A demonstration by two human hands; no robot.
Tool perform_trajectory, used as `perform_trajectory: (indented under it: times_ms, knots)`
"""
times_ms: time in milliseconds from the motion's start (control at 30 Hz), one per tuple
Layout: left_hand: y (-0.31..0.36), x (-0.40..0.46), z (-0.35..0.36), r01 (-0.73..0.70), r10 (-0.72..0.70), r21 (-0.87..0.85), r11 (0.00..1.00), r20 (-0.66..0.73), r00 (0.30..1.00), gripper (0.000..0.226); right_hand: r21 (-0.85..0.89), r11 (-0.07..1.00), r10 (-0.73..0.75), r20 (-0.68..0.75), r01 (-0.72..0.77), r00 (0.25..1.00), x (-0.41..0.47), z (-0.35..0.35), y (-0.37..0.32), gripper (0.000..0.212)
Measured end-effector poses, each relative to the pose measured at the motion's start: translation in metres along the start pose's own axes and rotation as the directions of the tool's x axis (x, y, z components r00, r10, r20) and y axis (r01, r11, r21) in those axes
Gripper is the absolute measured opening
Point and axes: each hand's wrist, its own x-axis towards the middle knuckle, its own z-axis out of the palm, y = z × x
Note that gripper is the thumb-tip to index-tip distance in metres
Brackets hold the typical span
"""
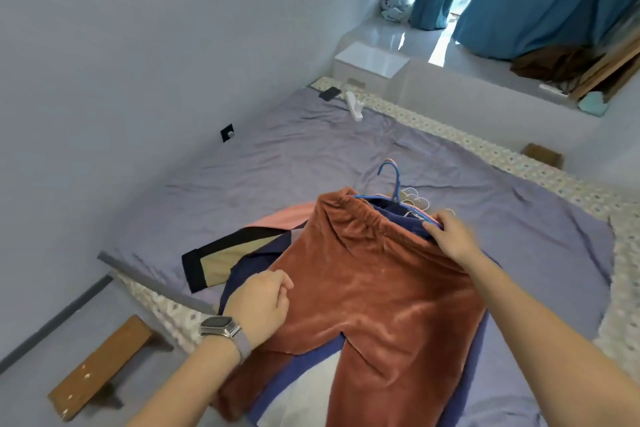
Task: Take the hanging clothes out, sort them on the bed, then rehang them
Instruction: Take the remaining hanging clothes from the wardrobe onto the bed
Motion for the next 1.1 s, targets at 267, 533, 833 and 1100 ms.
perform_trajectory:
  times_ms: [267,533,833,1100]
  knots:
    - [0.034,0.078,0.042,0.018,-0.025,0.083,0.996,0.083,0.996,0.028,-0.241,0.97,0.0,0.149,0.036,0.989,0.062,0.046,0.029,0.074]
    - [-0.015,0.059,0.046,0.142,-0.15,0.136,0.98,0.052,0.987,0.036,-0.126,0.92,-0.245,0.554,0.371,0.795,-0.031,0.134,-0.059,0.064]
    - [-0.144,-0.113,-0.016,0.563,-0.544,0.073,0.823,-0.187,0.818,0.034,0.051,0.65,-0.616,0.62,0.758,0.486,-0.111,0.19,-0.241,0.05]
    - [-0.174,-0.41,-0.032,0.872,-0.867,-0.18,0.454,-0.314,0.387,0.037,0.302,0.18,-0.731,0.677,0.936,-0.078,-0.357,0.24,-0.379,0.048]
